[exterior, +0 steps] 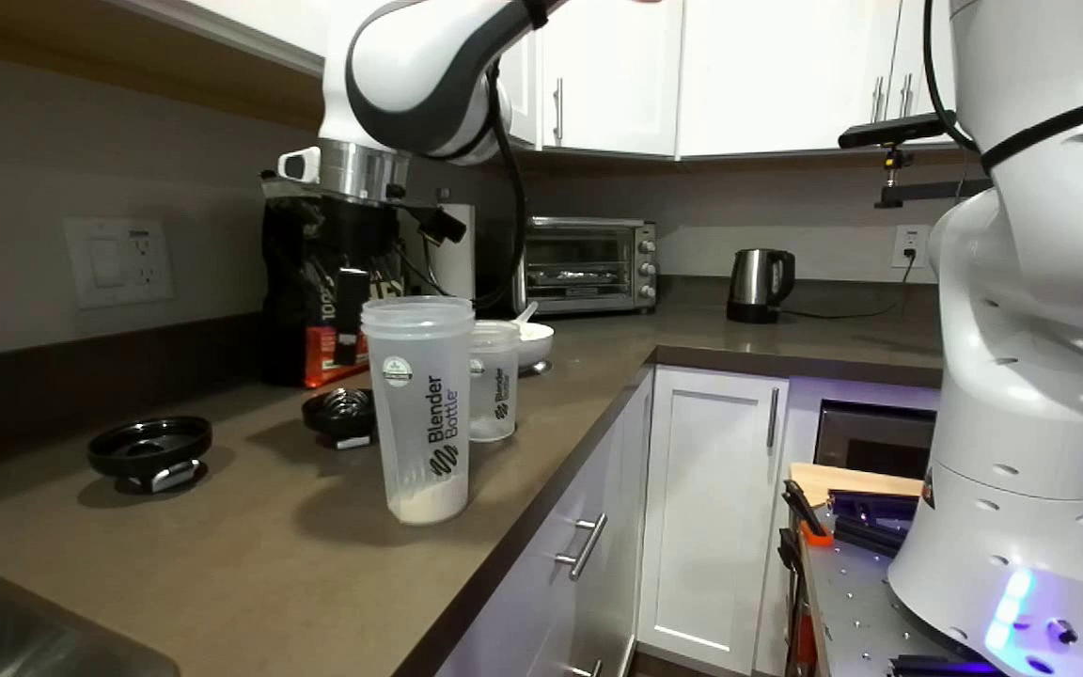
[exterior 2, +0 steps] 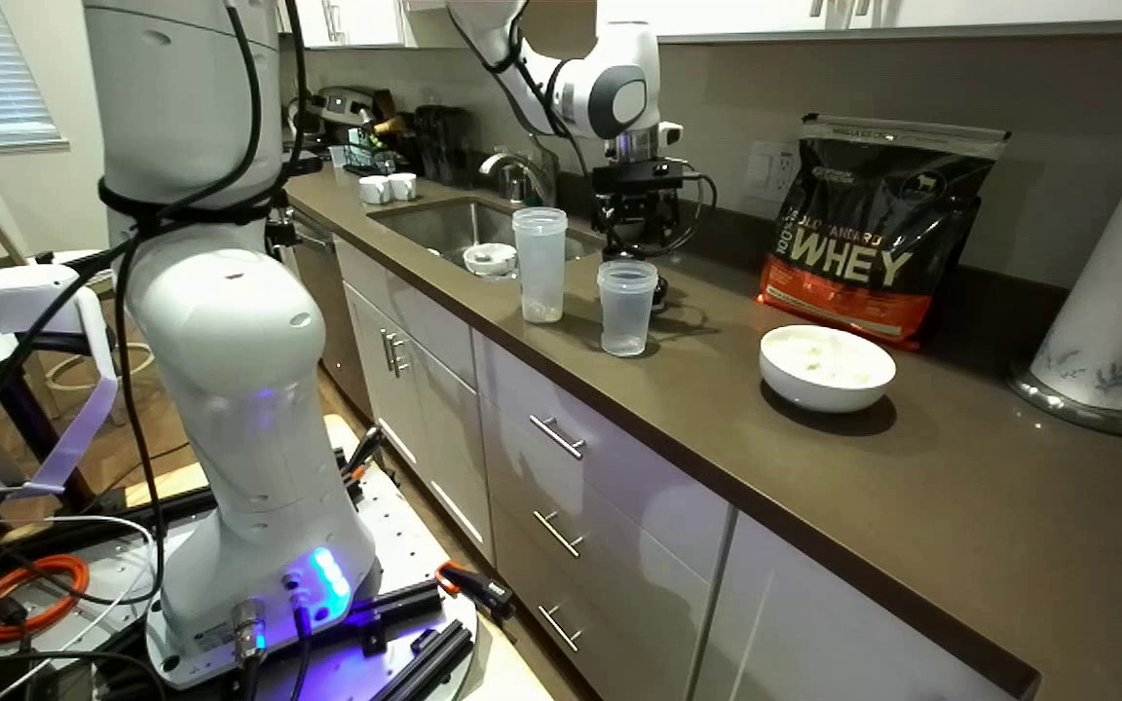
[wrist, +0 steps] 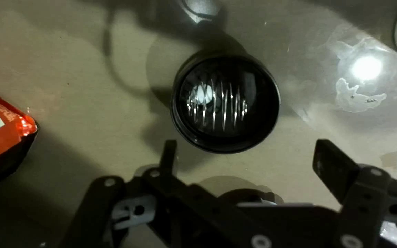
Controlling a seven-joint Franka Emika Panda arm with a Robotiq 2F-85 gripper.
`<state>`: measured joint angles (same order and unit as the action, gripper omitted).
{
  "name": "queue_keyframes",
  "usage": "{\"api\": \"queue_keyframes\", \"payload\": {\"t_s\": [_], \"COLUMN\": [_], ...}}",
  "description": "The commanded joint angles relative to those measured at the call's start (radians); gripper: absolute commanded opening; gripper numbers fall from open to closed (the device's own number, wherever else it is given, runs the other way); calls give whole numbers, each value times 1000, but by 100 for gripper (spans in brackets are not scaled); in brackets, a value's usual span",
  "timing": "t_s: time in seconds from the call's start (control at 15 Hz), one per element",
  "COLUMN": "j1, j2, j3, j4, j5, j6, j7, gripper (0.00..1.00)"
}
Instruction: Take the silver object from the black lid and place it in the clear cup at the right
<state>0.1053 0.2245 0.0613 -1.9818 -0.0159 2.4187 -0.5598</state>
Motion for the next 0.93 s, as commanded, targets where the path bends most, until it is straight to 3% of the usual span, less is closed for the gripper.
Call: {"api": "queue_keyframes", "payload": {"t_s": [0.0, 0.87], "j1": [-27, -27], "j2": [5, 26], "j3": [28, 29], "j4": [4, -1], "j5": [-11, -67], "j6": [-3, 12], "j7": [8, 15], "gripper": [100, 100]}}
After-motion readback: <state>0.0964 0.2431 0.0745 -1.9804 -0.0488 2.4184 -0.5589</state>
